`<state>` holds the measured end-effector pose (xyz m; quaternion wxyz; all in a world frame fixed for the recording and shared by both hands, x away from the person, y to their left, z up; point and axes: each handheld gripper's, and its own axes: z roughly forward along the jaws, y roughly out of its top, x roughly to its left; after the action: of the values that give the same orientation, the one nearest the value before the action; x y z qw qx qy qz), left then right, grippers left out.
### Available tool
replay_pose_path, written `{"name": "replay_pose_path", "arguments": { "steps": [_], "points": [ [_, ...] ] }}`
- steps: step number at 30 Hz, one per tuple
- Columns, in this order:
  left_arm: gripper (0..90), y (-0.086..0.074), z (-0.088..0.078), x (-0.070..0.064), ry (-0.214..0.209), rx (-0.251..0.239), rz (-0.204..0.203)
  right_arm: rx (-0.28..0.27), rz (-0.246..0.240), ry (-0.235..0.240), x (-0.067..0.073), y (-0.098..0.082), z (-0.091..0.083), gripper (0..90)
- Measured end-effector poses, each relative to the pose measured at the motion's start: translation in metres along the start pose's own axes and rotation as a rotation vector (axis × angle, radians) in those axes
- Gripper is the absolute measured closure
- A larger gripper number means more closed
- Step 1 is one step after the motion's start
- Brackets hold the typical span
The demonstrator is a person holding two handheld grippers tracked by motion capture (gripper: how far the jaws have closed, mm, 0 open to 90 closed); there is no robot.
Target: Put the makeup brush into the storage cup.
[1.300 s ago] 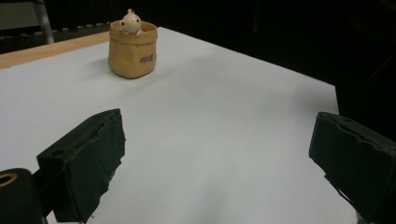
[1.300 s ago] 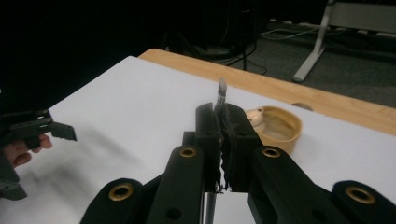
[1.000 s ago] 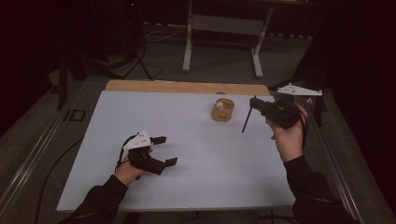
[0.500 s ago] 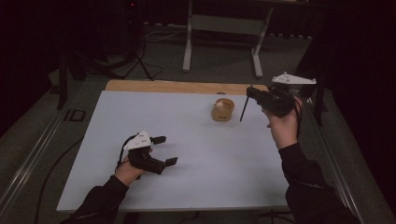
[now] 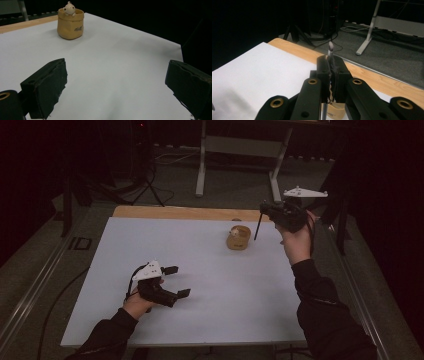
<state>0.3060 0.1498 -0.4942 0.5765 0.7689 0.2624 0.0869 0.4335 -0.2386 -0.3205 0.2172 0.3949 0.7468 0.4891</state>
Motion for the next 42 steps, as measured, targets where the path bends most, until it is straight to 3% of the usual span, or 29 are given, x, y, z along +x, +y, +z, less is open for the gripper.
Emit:
{"name": "replay_pose_path", "arguments": {
  "steps": [28,42],
  "points": [
    [4.0,-0.002,0.002,-0.001,-0.021,0.002,0.0,-0.014,-0.022,-0.031,-0.017,0.013,0.051,86.1],
    [4.0,-0.002,0.003,-0.001,-0.022,0.009,0.003,0.003,0.003,-0.046,-0.021,0.003,0.078,86.1]
  ]
}}
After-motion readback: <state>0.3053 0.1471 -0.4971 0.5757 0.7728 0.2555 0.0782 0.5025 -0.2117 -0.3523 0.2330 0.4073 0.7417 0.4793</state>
